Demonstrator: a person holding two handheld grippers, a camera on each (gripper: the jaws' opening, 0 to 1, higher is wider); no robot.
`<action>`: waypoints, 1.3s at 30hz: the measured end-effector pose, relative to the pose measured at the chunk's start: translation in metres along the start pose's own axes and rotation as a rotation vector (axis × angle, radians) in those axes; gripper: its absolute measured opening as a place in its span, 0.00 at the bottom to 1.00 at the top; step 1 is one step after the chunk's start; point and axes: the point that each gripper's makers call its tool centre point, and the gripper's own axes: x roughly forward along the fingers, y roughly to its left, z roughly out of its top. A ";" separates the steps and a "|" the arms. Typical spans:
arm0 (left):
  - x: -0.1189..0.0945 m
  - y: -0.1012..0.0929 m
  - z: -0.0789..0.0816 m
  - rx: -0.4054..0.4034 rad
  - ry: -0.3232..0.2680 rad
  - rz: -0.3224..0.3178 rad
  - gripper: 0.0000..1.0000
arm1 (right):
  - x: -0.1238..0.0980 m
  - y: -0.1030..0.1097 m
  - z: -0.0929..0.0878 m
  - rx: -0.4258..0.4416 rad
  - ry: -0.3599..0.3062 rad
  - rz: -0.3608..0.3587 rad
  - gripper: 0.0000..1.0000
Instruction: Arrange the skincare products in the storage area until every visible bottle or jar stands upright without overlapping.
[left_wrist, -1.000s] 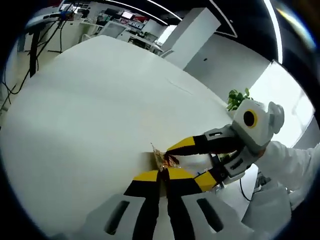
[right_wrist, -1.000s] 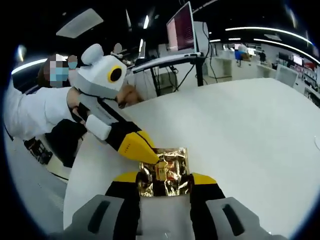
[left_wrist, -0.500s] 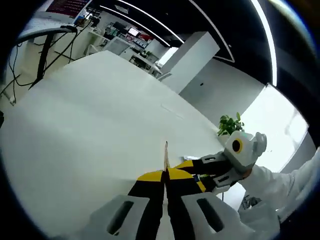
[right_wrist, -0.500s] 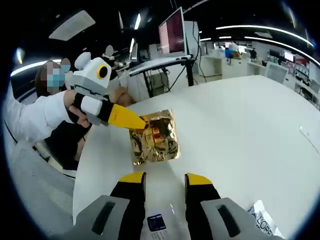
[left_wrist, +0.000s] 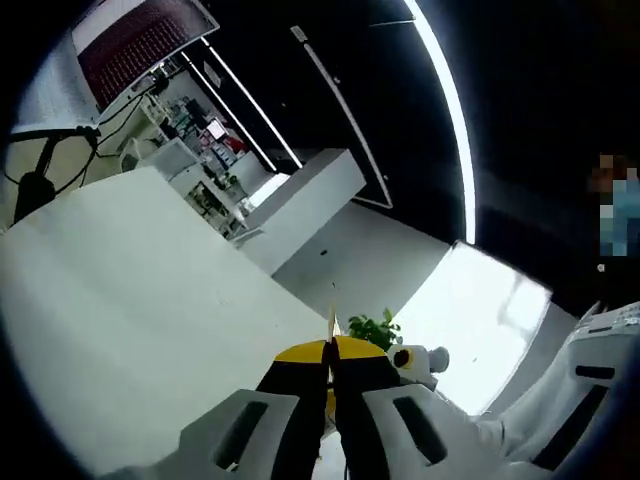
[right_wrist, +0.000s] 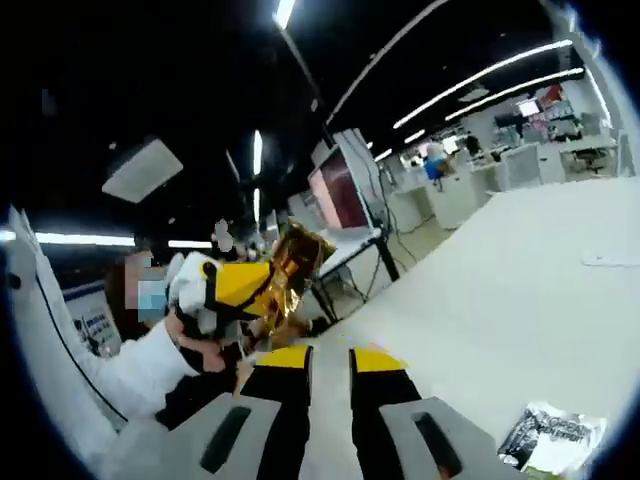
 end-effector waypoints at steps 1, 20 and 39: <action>0.001 -0.009 0.004 0.012 -0.014 -0.021 0.00 | -0.004 0.003 0.002 0.021 -0.004 0.006 0.02; 0.020 -0.041 0.010 -0.002 -0.046 -0.112 0.00 | -0.039 0.051 0.030 0.081 -0.185 0.066 0.17; 0.038 -0.031 -0.016 0.005 0.010 -0.085 0.00 | -0.043 0.041 0.038 -0.006 -0.213 -0.060 0.03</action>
